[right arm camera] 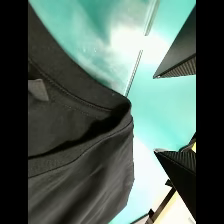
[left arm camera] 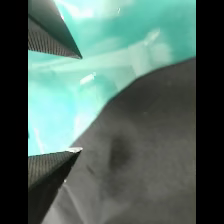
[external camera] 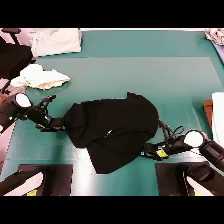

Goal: Fold the shirts.

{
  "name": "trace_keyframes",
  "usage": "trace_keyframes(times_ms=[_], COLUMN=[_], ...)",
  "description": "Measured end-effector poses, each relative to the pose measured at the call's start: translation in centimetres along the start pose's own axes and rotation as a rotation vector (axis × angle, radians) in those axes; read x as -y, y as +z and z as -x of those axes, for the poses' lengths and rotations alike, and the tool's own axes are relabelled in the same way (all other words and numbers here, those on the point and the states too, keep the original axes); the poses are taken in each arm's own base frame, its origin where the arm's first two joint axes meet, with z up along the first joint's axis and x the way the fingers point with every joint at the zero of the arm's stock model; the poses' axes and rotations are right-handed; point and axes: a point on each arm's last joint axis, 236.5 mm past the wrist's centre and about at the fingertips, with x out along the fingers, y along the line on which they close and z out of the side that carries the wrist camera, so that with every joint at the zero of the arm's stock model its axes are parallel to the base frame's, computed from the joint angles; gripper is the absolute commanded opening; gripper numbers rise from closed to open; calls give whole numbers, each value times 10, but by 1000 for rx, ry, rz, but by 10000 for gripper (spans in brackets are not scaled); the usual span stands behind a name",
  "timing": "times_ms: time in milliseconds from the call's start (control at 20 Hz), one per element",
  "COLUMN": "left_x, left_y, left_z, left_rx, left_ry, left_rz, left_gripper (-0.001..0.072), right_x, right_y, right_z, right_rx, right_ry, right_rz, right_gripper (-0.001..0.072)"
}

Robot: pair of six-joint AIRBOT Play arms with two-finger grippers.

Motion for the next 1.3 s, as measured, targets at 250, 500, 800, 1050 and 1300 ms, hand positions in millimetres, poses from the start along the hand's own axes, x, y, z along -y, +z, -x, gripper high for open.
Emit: trace_keyframes(times_ms=[250,500,800,1050,1300], left_x=[19,20,29,52,73], left_y=[25,52,59,46,41], left_z=[-7,-3,2,18,34], left_rx=[119,239,273,262,283], left_ry=[-98,-113,-152,-228,-294], left_rz=[57,84,101,90,81], left_gripper=[637,158,31,30,31], right_x=[-13,-11,4,4,14], right_y=[2,7,1,12,20], right_z=[12,30,28,26,15], right_rx=[71,177,182,227,264], right_ry=[44,47,22,41,52], right_rz=[13,-8,-50,-62,-98], right_gripper=[518,517,517,517,517])
